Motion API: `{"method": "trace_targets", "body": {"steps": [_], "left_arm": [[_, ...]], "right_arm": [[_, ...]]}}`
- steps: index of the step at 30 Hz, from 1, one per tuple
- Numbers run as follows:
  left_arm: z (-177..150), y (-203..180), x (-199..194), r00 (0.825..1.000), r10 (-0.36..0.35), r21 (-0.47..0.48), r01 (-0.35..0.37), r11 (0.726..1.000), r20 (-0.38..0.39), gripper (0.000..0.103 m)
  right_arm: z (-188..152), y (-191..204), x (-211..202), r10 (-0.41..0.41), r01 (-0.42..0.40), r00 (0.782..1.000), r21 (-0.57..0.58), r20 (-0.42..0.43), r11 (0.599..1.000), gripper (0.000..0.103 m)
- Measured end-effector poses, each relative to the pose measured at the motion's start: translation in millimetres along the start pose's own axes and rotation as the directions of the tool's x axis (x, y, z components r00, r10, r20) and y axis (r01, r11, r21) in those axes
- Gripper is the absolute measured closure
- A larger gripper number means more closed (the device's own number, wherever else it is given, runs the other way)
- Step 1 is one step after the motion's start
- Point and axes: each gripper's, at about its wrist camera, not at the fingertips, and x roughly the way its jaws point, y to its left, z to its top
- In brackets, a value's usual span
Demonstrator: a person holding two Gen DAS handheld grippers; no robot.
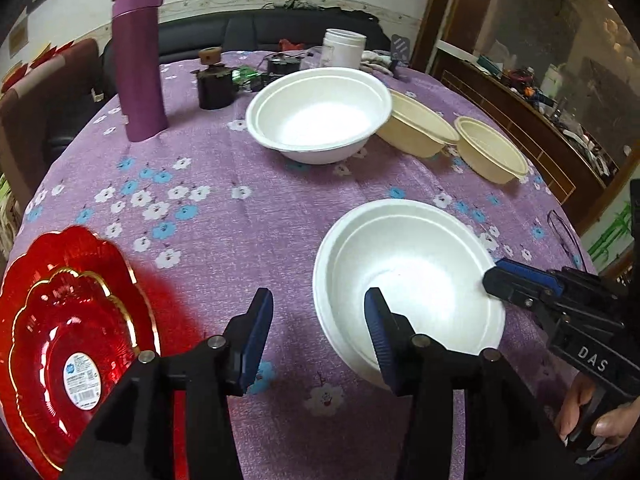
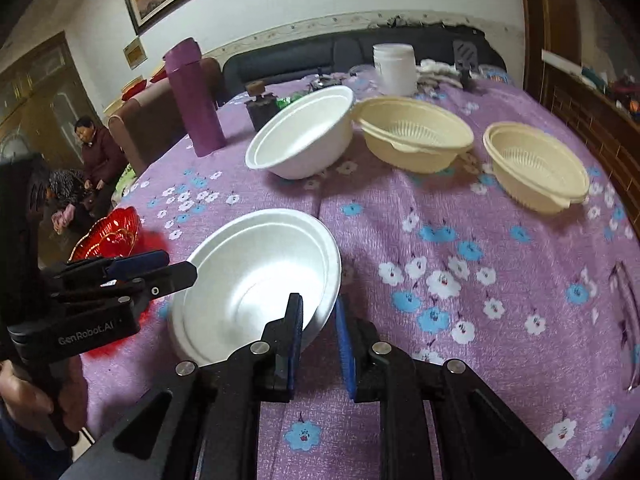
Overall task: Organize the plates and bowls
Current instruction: 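Grasp the rim of the white paper bowl with the left tool, then carry the white paper bowl onto the red plates and open the left tool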
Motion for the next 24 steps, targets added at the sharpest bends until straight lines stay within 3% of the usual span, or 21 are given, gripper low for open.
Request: {"method": "trace_targets", "body": {"steps": [3, 5, 10, 13, 17, 21, 23, 24], "left_arm": [[-2, -4, 4, 1.0, 0.002, 0.011, -0.002, 1.0, 0.002, 0.065], [-3, -7, 7, 1.0, 0.006, 0.025, -0.006, 1.0, 0.0, 0.088], [-7, -16, 2, 0.999, -0.006, 0.061, 0.004, 0.998, 0.035, 0.088], [-8, -22, -4, 0.999, -0.009, 0.078, 0.005, 0.997, 0.049, 0.088], [-9, -23, -5, 0.999, -0.005, 0.079, 0.002, 0.997, 0.048, 0.088], [-10, -18, 0, 1.0, 0.001, 0.059, -0.002, 0.998, 0.027, 0.088], [-10, -16, 1, 1.0, -0.005, 0.052, 0.004, 0.999, 0.02, 0.088], [-10, -15, 2, 1.0, -0.002, 0.053, 0.001, 0.999, 0.019, 0.088]], "right_arm": [[-1, -5, 2, -0.009, 0.009, 1.0, 0.017, 0.002, 1.0, 0.074], [-1, -5, 2, -0.026, 0.025, 1.0, 0.02, 0.016, 0.999, 0.059], [-1, 0, 0, -0.087, 0.087, 0.996, -0.001, 0.035, 0.996, 0.059], [-1, 2, 0, -0.091, 0.091, 0.995, -0.001, 0.038, 0.996, 0.077], [0, 2, -4, -0.078, 0.078, 0.996, 0.01, 0.048, 0.997, 0.078], [3, -12, -10, -0.038, 0.034, 0.998, 0.085, 0.047, 0.996, 0.074], [3, -17, -8, -0.019, 0.016, 0.999, 0.095, 0.03, 0.995, 0.059], [1, -18, -7, -0.005, 0.002, 1.0, 0.103, 0.028, 0.995, 0.059]]}}
